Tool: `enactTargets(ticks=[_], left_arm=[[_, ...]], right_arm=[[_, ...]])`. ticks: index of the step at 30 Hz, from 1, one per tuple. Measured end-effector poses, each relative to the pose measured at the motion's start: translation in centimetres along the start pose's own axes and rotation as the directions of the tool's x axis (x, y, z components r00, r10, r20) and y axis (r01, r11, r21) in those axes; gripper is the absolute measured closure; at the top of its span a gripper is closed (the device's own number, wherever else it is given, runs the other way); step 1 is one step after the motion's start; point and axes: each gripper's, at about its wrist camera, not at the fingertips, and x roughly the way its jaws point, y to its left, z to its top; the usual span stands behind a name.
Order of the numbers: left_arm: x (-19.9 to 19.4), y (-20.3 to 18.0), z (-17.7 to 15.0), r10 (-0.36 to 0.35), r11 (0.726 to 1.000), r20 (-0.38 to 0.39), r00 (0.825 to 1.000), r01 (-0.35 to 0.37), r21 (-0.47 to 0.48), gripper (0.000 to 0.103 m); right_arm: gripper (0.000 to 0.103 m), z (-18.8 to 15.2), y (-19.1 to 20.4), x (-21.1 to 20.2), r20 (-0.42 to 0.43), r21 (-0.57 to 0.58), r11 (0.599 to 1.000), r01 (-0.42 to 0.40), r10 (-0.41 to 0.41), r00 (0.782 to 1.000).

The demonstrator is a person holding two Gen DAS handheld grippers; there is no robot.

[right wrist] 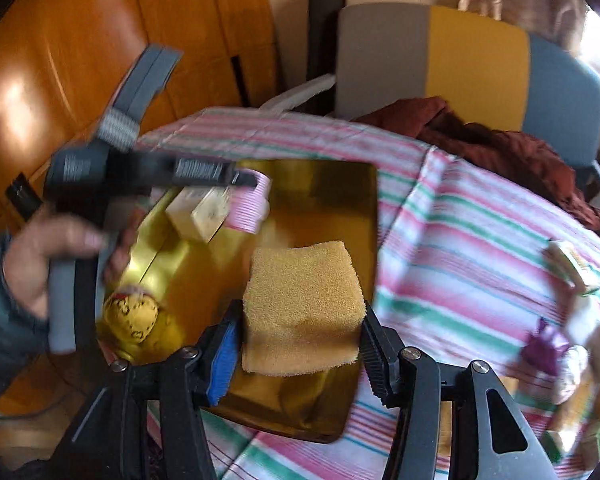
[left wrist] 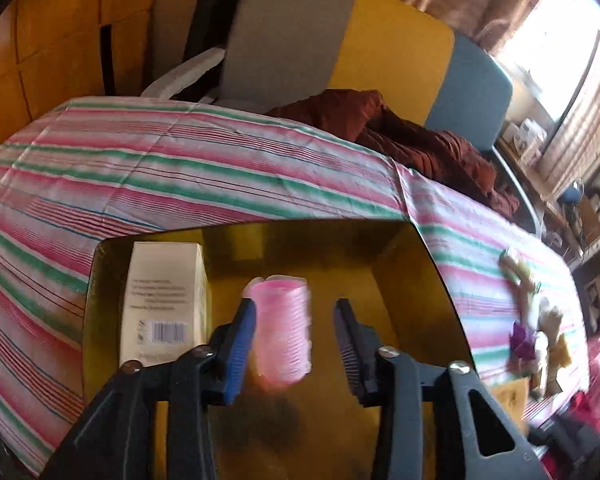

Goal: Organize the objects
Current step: 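Carry roller and sponge to the gold tray and open both tools inside it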

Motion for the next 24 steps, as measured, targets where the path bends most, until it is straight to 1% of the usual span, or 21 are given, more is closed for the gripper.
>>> enactTargets(ticks=[3, 4, 9, 11, 12, 14, 16, 18, 20, 24], left_arm=[[-1.6, 1.1, 0.4, -0.006, 0.999, 0.032, 0.999, 0.008, -0.045, 0.059], [-2.5, 1.6, 0.4, -0.006, 0.998, 0.057, 0.998, 0.009, -0.055, 0.059], [-7.0, 3.0, -1.2, 0.018, 0.997, 0.139, 0.99, -0.008, -0.071, 0.059], [-8.7, 3.9, -2.1, 0.016, 0.996, 0.165, 0.986, -0.002, -0.086, 0.059], [-9.4, 4.3, -2.5, 0.016, 0.995, 0.175, 0.984, 0.001, -0.095, 0.059], [-10.5, 5.1, -3.5, 0.016, 0.993, 0.184, 0.983, 0.006, -0.117, 0.059], [-11.3, 6.0, -4.7, 0.013, 0.99, 0.185, 0.983, 0.013, -0.138, 0.057], [-11.8, 6.6, -5.7, 0.025, 0.989, 0.188, 0.982, 0.002, -0.146, 0.057], [-12.4, 7.0, -6.9, 0.037, 0.988, 0.191, 0.981, -0.008, -0.151, 0.057], [-12.6, 7.5, -8.8, 0.037, 0.984, 0.171, 0.985, -0.006, -0.18, 0.056]], right_arm=[[0.048, -0.3, 1.5, 1.4, -0.032, -0.027, 0.999, -0.018, 0.017, 0.999], [0.048, -0.5, 1.9, 1.9, -0.044, -0.036, 0.999, -0.027, 0.026, 0.999], [0.048, -1.0, 3.8, 4.0, -0.094, -0.061, 0.996, -0.066, 0.06, 0.994], [0.048, -1.1, 5.1, 4.8, -0.11, -0.082, 0.993, -0.082, 0.073, 0.991], [0.047, -1.1, 5.7, 5.1, -0.115, -0.094, 0.991, -0.098, 0.087, 0.99], [0.045, -1.3, 6.9, 5.3, -0.121, -0.105, 0.981, -0.161, 0.148, 0.982], [0.04, -1.6, 7.9, 5.2, -0.128, -0.1, 0.967, -0.233, 0.22, 0.967], [0.025, -2.0, 8.5, 5.0, -0.123, -0.107, 0.963, -0.249, 0.236, 0.964], [0.024, -2.3, 8.5, 4.7, -0.123, -0.095, 0.961, -0.26, 0.248, 0.961], [0.022, -2.5, 7.8, 4.1, -0.11, -0.068, 0.964, -0.257, 0.248, 0.962]])
